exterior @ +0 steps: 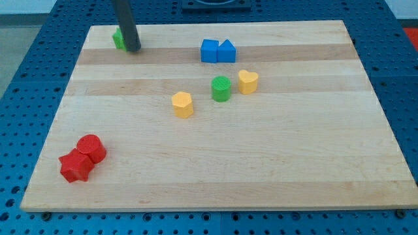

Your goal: Place the green circle below the green star

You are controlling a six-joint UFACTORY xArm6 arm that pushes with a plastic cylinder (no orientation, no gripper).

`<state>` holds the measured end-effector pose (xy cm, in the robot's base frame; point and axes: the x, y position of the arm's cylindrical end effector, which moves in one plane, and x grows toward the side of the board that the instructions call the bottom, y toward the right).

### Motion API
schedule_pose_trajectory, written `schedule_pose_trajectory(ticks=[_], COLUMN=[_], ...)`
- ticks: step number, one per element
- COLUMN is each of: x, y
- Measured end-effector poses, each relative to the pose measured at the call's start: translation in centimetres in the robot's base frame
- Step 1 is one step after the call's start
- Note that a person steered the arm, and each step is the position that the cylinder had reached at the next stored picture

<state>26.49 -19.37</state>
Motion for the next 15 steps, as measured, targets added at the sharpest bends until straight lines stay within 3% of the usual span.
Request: schedule_pose_trajectory(ticks=[1,5,7,8,9,12,15], x=[-0.5,14.0,18.2,17.9,16.0,13.7,7.8], y=[-0.8,12.5,21.1,24.3,23.9,15.6,18.2])
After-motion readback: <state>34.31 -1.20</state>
